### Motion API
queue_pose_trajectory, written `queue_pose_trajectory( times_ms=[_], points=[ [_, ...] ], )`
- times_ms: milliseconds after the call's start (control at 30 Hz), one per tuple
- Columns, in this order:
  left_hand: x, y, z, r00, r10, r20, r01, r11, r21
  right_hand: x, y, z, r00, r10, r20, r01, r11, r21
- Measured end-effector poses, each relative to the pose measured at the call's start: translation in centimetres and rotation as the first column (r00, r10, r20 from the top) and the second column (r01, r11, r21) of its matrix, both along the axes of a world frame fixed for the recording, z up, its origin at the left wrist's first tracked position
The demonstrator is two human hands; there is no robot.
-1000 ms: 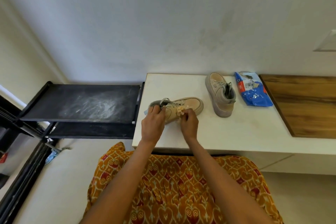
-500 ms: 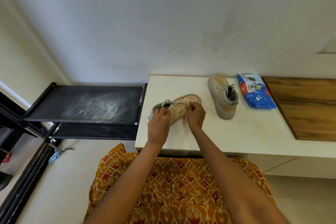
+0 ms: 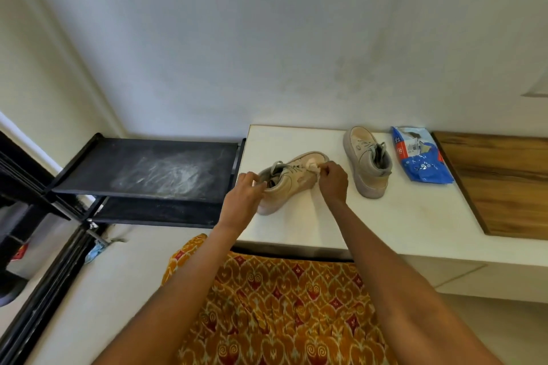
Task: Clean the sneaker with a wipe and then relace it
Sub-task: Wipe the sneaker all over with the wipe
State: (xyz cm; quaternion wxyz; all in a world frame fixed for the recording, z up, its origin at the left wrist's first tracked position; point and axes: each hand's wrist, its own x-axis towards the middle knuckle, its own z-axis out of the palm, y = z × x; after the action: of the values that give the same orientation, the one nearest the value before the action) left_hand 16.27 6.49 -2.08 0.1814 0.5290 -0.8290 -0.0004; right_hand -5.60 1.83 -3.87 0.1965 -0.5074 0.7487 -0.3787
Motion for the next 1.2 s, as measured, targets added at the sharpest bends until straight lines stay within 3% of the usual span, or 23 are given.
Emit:
queue_pose_trajectory(
  times_ms=[267, 400, 500, 633, 700, 900, 1100, 1200],
  points=[
    [-1.1, 0.2, -0.7, 0.989, -0.090, -0.114, 0.085, 0.995, -0.053, 2.6, -1.5, 0.0, 0.999, 0.032, 0.031, -0.032, 0.999, 0.009],
    [-1.1, 0.1, -0.9, 0.980, -0.118, -0.160, 0.104, 0.990, -0.092, 4.9, 1.3, -0.7, 0.992, 0.042, 0.118, -0.028, 0.993, -0.115],
    [-0.8, 0.0, -1.0, 0.973, -0.140, -0.182, 0.129, 0.989, -0.073, 3.7, 2.9, -2.2, 0.989, 0.049, 0.141, -0.032, 0.992, -0.118],
    [-0.9, 0.0, -1.0, 0.965, -0.194, -0.176, 0.186, 0.981, -0.060, -0.5, 0.5, -2.3, 0.960, -0.184, 0.213, 0.191, 0.982, -0.012],
    [-1.2, 0.0, -0.9, 0.962, -0.198, -0.189, 0.190, 0.980, -0.059, -1.4, -1.6, -1.4, 0.944, -0.220, 0.244, 0.221, 0.975, 0.026],
    [-2.1, -0.1, -1.3, 0.954, -0.212, -0.212, 0.202, 0.977, -0.067, 0.4, -2.0, -1.5, 0.961, -0.205, 0.186, 0.209, 0.978, -0.004],
    [-2.2, -0.1, -1.4, 0.954, -0.194, -0.230, 0.181, 0.980, -0.076, 2.0, 1.9, -2.3, 0.977, 0.006, 0.214, 0.018, 0.994, -0.110],
    [-2.2, -0.2, -1.1, 0.955, -0.199, -0.218, 0.192, 0.980, -0.053, 1.4, 0.1, -1.9, 0.971, -0.100, 0.215, 0.118, 0.990, -0.073]
  ],
)
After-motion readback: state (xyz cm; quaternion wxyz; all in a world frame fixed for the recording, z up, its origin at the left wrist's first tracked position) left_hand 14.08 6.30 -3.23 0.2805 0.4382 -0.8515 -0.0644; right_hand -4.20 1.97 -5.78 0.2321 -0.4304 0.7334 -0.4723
